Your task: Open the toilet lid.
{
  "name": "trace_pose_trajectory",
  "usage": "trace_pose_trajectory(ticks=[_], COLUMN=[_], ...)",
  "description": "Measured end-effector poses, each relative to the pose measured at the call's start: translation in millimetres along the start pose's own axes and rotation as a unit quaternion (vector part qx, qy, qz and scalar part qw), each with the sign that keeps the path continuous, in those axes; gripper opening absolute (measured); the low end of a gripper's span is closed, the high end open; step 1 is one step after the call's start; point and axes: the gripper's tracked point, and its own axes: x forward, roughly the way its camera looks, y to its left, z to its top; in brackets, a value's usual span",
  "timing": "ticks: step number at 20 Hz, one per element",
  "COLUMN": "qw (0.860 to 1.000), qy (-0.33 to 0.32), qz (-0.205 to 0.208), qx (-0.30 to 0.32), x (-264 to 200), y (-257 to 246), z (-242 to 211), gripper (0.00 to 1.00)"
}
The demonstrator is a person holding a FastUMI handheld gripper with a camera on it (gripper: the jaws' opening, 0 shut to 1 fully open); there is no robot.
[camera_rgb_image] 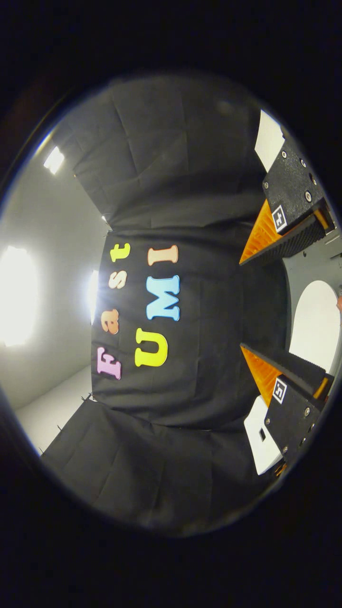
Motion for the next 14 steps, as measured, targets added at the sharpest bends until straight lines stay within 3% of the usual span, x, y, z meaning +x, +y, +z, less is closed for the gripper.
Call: trace_pose_trajectory(ticks=[11, 14], qw=[0.995, 0.989], qy=[0.041, 0.08], qz=[0.0, -0.003], qx=[0.09, 0.125], x=[12.2, 15.5], y=[-21.2, -33.0], z=[-56.1, -97.4], gripper=[0.95, 0.94])
